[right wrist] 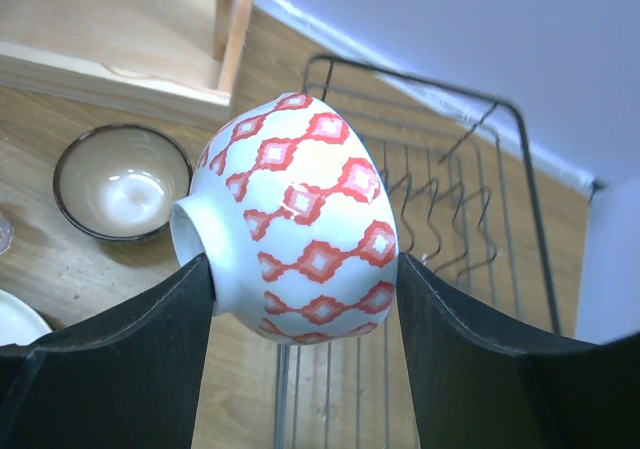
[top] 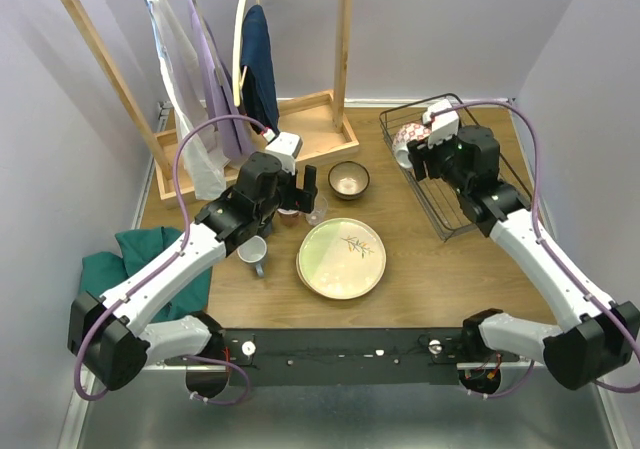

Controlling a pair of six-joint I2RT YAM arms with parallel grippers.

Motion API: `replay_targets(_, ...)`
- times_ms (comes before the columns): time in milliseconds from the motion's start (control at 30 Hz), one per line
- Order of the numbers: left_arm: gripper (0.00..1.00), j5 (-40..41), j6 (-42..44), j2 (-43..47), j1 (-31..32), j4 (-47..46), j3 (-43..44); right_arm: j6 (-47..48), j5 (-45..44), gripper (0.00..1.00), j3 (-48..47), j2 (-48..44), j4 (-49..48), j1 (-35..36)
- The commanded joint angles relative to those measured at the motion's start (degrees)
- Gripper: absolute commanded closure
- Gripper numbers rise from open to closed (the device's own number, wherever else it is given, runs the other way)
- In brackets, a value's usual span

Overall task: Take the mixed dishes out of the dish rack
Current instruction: Pick up the bowl from the dish rack.

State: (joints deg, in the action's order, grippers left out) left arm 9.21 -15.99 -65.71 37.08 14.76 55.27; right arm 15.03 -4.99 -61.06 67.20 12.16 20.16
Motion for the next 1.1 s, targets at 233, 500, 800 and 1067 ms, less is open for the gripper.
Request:
replay_targets(233, 0.01, -10.7, 4.4, -1.7, -0.4, 3.9, 4.9, 18.9, 9.3, 0.44, 7.3, -8.0, -9.3, 8.8)
replay_targets(500, 0.01, -22.6, 12.4, -3.4, -1.6, 3.4, 7.7, 24.9, 20.0, 0.5, 11.0, -10.6, -8.3, 10.2)
replay_targets(800, 0.01, -54.1, 22.1, -11.0, -6.4, 6.8, 19.8, 24.3, 32.8, 0.52, 13.9, -13.6, -7.9, 10.7)
replay_targets(1067, 0.09, -70.5, 27.7, -20.5, -6.6, 20.2, 32.1, 23.5, 35.7, 0.52, 16.3, -16.7, -8.3, 11.0)
